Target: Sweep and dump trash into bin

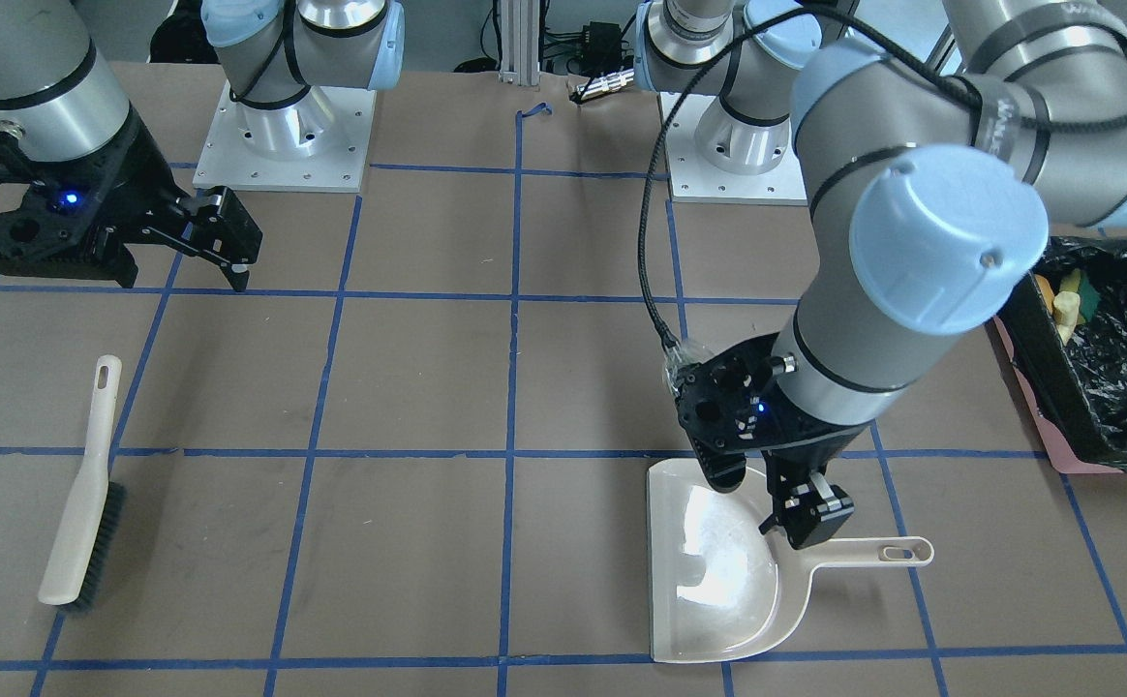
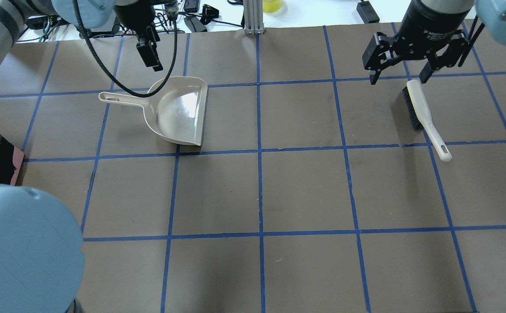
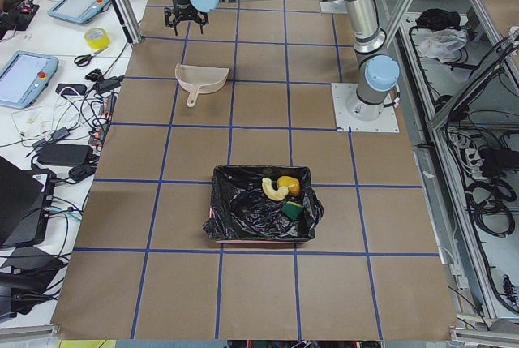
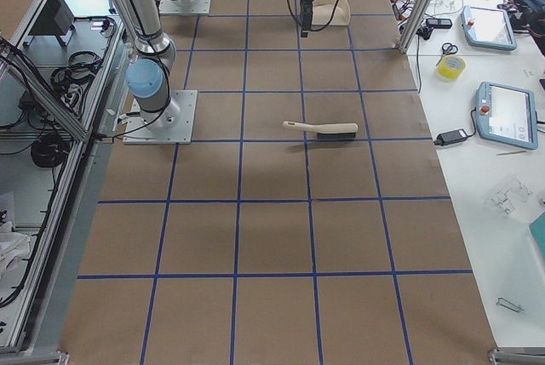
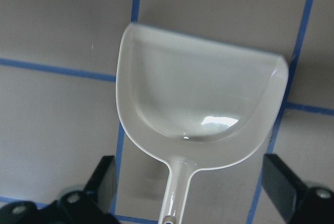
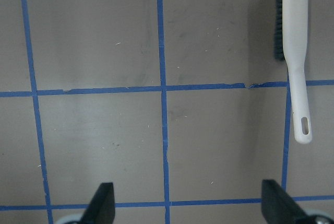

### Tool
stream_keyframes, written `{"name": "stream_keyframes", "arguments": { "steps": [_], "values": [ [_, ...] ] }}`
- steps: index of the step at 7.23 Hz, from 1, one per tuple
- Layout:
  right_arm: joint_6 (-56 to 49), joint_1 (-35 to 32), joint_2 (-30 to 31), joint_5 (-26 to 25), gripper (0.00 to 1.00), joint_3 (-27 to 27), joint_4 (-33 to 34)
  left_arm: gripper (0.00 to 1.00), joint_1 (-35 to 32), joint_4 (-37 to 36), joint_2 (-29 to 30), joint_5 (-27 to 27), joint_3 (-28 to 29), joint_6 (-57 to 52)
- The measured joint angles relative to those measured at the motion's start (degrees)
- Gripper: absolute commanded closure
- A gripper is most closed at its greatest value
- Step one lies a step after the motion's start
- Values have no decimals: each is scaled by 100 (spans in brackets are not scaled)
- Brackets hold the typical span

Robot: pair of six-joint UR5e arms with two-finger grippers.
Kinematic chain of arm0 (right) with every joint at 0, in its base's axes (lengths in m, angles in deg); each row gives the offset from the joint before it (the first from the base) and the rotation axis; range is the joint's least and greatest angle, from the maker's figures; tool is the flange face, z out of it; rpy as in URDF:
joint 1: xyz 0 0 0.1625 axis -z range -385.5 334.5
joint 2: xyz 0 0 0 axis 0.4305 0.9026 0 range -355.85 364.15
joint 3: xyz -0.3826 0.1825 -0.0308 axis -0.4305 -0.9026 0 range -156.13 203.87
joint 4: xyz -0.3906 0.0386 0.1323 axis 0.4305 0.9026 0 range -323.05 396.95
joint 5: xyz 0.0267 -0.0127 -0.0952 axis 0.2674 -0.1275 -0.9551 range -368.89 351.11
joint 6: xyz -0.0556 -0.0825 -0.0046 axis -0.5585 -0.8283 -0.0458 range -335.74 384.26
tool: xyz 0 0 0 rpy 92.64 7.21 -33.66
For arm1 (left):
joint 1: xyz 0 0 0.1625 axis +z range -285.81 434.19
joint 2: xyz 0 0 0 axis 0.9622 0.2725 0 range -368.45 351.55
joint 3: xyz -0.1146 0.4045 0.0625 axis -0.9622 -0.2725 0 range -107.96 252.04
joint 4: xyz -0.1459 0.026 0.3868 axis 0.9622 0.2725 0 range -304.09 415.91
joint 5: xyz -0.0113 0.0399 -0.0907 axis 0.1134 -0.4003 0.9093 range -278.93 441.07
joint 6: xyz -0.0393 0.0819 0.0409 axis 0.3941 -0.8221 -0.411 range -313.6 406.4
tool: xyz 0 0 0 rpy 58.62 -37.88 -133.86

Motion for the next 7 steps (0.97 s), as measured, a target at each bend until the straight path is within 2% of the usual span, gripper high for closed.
{"name": "stream_keyframes", "arguments": {
  "steps": [5,7],
  "values": [
    [-9,-11,123,164,0,21,-37,2,83,1796,-1260,71,-218,3663],
    [-65,-13,99,156,0,23,-47,0,197,1778,-1550,76,-535,5014]
  ]
}}
